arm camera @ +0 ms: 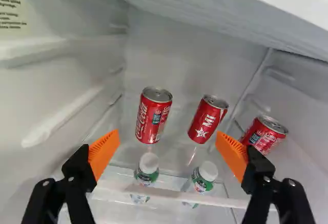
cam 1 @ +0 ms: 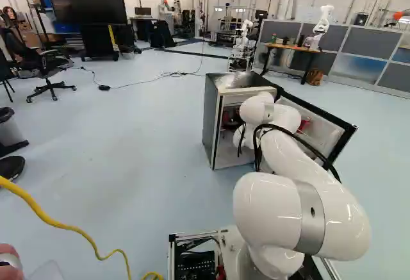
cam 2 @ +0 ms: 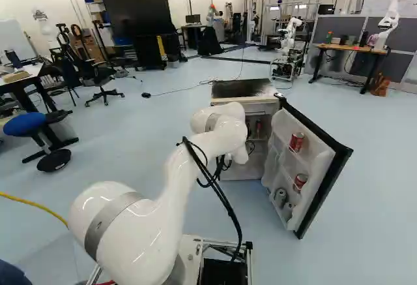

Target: Grab a drink from the fridge

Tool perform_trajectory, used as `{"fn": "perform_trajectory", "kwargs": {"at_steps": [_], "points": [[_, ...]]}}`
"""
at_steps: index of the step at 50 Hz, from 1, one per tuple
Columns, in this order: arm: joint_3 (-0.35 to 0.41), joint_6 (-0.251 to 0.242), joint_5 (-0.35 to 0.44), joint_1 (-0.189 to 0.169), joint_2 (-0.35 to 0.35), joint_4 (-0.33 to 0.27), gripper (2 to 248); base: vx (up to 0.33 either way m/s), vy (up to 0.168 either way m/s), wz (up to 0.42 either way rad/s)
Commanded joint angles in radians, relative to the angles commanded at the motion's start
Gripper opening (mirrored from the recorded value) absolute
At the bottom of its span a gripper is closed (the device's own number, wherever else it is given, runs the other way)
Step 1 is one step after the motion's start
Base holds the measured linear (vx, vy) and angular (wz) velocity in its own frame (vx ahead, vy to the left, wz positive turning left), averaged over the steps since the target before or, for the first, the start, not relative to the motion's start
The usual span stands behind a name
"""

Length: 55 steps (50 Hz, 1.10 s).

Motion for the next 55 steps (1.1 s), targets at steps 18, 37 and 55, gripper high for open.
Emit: {"fn": "perform_trajectory", "kwargs": {"at_steps": [18, 37, 55], "points": [[-0.089, 0.000, -0.036, 0.006, -0.051, 0.000, 247, 0.000, 0.000, 0.000], [-0.149, 0.000, -0.037, 0.020, -0.086, 0.000, 247, 0.000, 0.000, 0.000], [-0.202, 0.000, -0.037, 0.031, -0.117, 0.000, 247, 0.000, 0.000, 0.000]]}}
